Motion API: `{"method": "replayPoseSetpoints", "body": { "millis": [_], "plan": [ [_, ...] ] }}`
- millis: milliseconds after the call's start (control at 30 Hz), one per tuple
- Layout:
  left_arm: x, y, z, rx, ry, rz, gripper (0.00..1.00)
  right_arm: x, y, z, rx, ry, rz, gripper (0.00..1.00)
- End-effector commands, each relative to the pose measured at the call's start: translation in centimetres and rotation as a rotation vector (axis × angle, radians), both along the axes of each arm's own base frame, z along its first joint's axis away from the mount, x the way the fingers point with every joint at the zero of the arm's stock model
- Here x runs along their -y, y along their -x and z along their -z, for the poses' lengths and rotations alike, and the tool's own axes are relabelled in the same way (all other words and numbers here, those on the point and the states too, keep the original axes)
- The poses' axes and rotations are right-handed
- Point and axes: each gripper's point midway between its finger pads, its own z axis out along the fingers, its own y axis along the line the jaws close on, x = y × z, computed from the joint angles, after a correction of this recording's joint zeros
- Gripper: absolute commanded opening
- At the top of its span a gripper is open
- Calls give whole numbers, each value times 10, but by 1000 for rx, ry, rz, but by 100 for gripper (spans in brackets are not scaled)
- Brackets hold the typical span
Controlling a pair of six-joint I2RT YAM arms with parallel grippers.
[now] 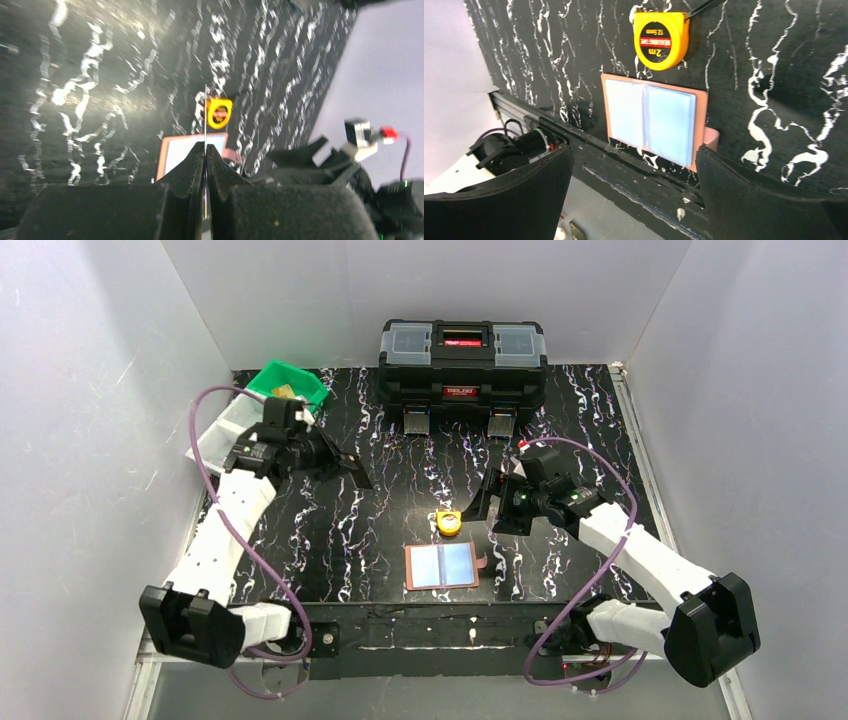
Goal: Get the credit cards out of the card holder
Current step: Place the credit card in the storage box.
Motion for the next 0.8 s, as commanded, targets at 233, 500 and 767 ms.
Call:
{"method": "replayPoseSetpoints", "body": {
  "millis": [233, 500, 767],
  "plan": [
    [-109, -101, 5, -16, -236, -326, 0, 13, -15, -5, 78, 74, -59, 98],
    [-183, -191, 25, 2, -259, -503, 0, 20, -18, 3, 67, 89, -74, 98],
    [-238, -238, 64, -37, -284, -616, 0, 17, -24, 2, 74, 86, -81, 98]
  ]
}}
